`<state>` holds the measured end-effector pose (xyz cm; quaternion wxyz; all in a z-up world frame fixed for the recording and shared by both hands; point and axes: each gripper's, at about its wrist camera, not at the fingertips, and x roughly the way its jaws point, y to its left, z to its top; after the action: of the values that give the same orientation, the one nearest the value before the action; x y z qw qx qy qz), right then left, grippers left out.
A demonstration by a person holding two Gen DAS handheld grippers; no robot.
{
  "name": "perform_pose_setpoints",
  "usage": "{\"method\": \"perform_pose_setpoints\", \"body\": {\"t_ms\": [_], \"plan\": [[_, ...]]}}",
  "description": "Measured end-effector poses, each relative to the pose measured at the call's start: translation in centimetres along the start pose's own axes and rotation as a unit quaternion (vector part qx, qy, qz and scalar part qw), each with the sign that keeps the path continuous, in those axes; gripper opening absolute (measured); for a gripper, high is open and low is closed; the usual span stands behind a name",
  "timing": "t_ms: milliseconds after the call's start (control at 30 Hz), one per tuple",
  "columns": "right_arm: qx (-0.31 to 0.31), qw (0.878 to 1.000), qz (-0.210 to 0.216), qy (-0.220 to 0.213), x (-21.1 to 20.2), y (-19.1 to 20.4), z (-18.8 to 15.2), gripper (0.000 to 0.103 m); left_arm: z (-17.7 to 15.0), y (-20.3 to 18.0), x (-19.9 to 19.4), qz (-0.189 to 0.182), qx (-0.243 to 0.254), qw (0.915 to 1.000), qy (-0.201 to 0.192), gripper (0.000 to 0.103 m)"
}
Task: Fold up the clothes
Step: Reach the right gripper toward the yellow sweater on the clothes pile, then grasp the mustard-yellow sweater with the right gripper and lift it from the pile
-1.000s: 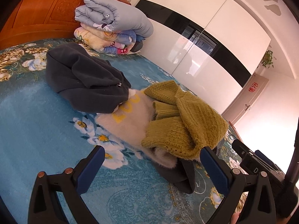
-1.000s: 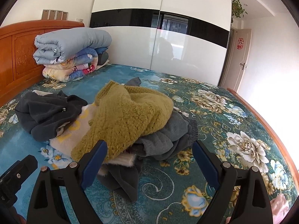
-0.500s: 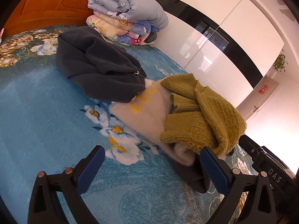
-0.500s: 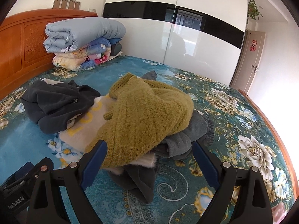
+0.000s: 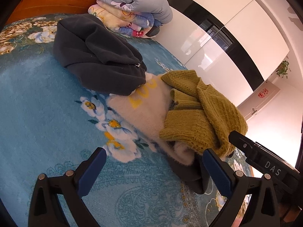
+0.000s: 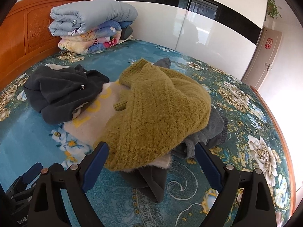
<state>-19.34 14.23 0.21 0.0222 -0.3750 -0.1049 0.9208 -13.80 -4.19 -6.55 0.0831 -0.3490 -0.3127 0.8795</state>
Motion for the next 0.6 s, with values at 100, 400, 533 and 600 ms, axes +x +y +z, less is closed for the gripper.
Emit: {"method": "perform_pose_setpoints", "body": {"t_ms": [100,400,533,600], "plan": [[-0.023,1.000,0.004,-0.004,0.3,0.8,1.0,0.093,0.2,0.8,0.1,0.012,-0.013,0.9998,0.001,0.103],[-0.113,0.994,-0.012,0.009,5.8,5.0,6.8,0.084,1.1,5.1,-0.5,0.050,-0.094,0.9942,-0.015,0.103],[-0.146,0.987,-0.065,0.031,10.2,7.0,8.8,0.083,1.4,6.1,-0.8,0.058,-0.100,0.9931,-0.021,0.103],[-0.171,0.979,-0.101,0.053,12.3,7.6,9.0,0.082,1.4,6.6,-0.8,0.061,-0.103,0.9927,-0.019,0.103]]}}
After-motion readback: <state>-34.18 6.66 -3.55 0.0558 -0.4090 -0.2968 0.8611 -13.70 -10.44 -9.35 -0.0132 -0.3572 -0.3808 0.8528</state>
